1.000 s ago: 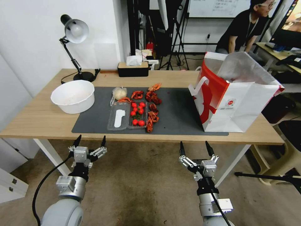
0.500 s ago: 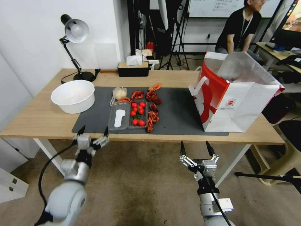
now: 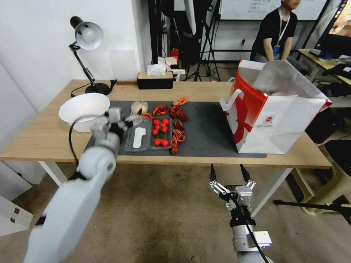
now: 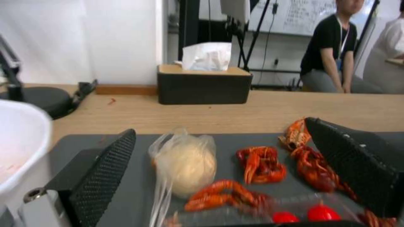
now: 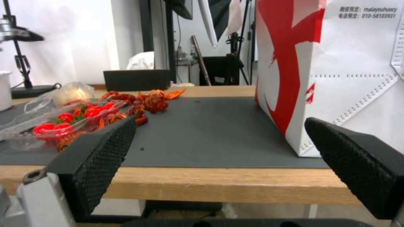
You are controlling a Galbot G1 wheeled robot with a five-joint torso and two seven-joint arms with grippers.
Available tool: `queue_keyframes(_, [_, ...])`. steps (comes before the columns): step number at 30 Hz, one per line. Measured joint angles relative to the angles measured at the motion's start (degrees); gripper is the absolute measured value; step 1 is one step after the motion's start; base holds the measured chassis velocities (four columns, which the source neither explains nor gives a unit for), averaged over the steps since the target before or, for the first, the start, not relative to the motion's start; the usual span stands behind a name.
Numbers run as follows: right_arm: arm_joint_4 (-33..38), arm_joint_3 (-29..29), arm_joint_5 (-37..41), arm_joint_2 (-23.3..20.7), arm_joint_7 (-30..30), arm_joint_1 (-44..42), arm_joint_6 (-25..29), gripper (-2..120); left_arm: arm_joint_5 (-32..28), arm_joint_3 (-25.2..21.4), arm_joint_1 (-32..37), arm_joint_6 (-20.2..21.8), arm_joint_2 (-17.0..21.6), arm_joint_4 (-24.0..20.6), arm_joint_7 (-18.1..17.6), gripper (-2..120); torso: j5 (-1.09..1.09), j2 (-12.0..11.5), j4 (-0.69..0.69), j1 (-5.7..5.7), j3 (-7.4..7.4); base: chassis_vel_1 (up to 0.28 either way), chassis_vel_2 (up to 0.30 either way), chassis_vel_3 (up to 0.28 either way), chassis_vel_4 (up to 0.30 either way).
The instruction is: Pick up the trash from the table and place it into the takeout bag.
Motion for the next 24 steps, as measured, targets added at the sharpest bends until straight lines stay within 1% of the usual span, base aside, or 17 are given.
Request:
queue_keyframes(1, [0.0, 0.0, 0.0, 0.0, 0.0, 0.0, 0.0, 100, 0.0, 0.0, 0.0, 0.0, 0.0, 0.0, 0.0, 100, 0.00, 0.0, 0.00, 0.00, 0.00, 0.000, 0.000, 0.000, 0.000])
queue_keyframes(4, [0.4, 0.2, -0.2, 0.2, 0.1, -0.1, -0.6, 100, -6.9, 5.5, -13.3, 5.0, 1.4, 7.5, -2.0, 100, 0.00, 0.0, 0.01, 0.00, 0.00, 0.000, 0.000, 0.000, 0.000])
queue_keyframes(5, [0.4, 0.2, -0.2, 0.2, 0.1, -0.1, -0.6, 100, -6.9, 5.5, -13.3, 5.0, 1.4, 7.5, -2.0, 100, 0.00, 0.0, 0.01, 0.00, 0.00, 0.000, 0.000, 0.000, 0.000])
queue_keyframes(6, [0.4, 0.4, -0.2, 0.2, 0.2, -0.2, -0.6, 100, -9.1, 7.9, -18.2, 7.5, 1.5, 11.1, -2.8, 100, 0.01, 0.0, 0.02, 0.00, 0.00, 0.000, 0.000, 0.000, 0.000])
queue_keyframes(7, [0.3, 0.5, -0.2, 0.3, 0.2, -0.3, -0.6, 100, -10.3, 9.7, -21.3, 8.8, 1.4, 13.9, -3.7, 100, 0.00, 0.0, 0.02, 0.00, 0.00, 0.000, 0.000, 0.000, 0.000])
queue_keyframes(8, [0.3, 0.5, -0.2, 0.3, 0.2, -0.3, -0.6, 100, -10.3, 9.7, -21.3, 8.8, 1.4, 13.9, -3.7, 100, 0.00, 0.0, 0.02, 0.00, 0.00, 0.000, 0.000, 0.000, 0.000])
queue_keyframes(10, [0.1, 0.5, -0.2, 0.6, 0.3, -0.4, -0.7, 100, -10.6, 13.4, -27.2, 10.6, 0.2, 20.3, -5.2, 100, 0.01, 0.0, 0.00, 0.00, 0.00, 0.000, 0.000, 0.000, 0.000])
queue_keyframes(12, [0.0, 0.5, -0.3, 0.6, 0.3, -0.4, -0.7, 100, -10.6, 14.8, -29.9, 11.5, -0.6, 23.5, -5.8, 100, 0.00, 0.0, 0.00, 0.00, 0.00, 0.000, 0.000, 0.000, 0.000])
queue_keyframes(13, [0.0, 0.5, -0.3, 0.6, 0.3, -0.4, -0.7, 100, -10.6, 14.8, -29.9, 11.5, -0.6, 23.5, -5.8, 100, 0.00, 0.0, 0.00, 0.00, 0.00, 0.000, 0.000, 0.000, 0.000])
queue_keyframes(14, [-0.1, 0.6, -0.3, 0.6, 0.4, -0.4, -0.7, 100, -10.6, 16.2, -32.4, 11.9, -1.5, 26.7, -5.9, 100, 0.01, 0.0, 0.01, 0.00, 0.00, 0.000, 0.000, 0.000, 0.000])
queue_keyframes(17, [-0.6, 0.9, -0.3, 0.7, 0.4, -0.5, -0.6, 100, -10.4, 18.8, -36.4, 13.0, -3.5, 33.5, -6.4, 100, 0.01, 0.0, 0.01, 0.00, 0.00, 0.000, 0.000, 0.000, 0.000])
queue_keyframes(18, [-0.6, 0.9, -0.3, 0.7, 0.4, -0.5, -0.6, 100, -10.4, 18.8, -36.4, 13.0, -3.5, 33.5, -6.4, 100, 0.01, 0.0, 0.01, 0.00, 0.00, 0.000, 0.000, 0.000, 0.000])
queue_keyframes(20, [-0.9, 0.9, -0.3, 0.8, 0.4, -0.5, -0.4, 100, -10.4, 20.0, -37.9, 13.5, -4.3, 36.7, -6.5, 100, 0.00, 0.0, 0.00, 0.00, 0.00, 0.000, 0.000, 0.000, 0.000])
queue_keyframes(21, [-1.1, 0.9, -0.3, 0.8, 0.5, -0.4, -0.3, 100, -10.2, 20.6, -38.8, 14.1, -4.8, 39.1, -6.4, 100, 0.01, 0.0, 0.01, 0.00, 0.00, 0.000, 0.000, 0.000, 0.000])
queue_keyframes(22, [-1.1, 0.9, -0.3, 0.8, 0.5, -0.4, -0.3, 100, -10.2, 20.6, -38.8, 14.1, -4.8, 39.1, -6.4, 100, 0.01, 0.0, 0.01, 0.00, 0.00, 0.000, 0.000, 0.000, 0.000])
queue_keyframes(24, [-1.4, 0.9, -0.3, 0.8, 0.5, -0.3, -0.2, 100, -9.8, 20.8, -39.6, 14.8, -5.2, 41.7, -5.8, 100, 0.01, 0.0, 0.02, 0.00, 0.00, 0.000, 0.000, 0.000, 0.000])
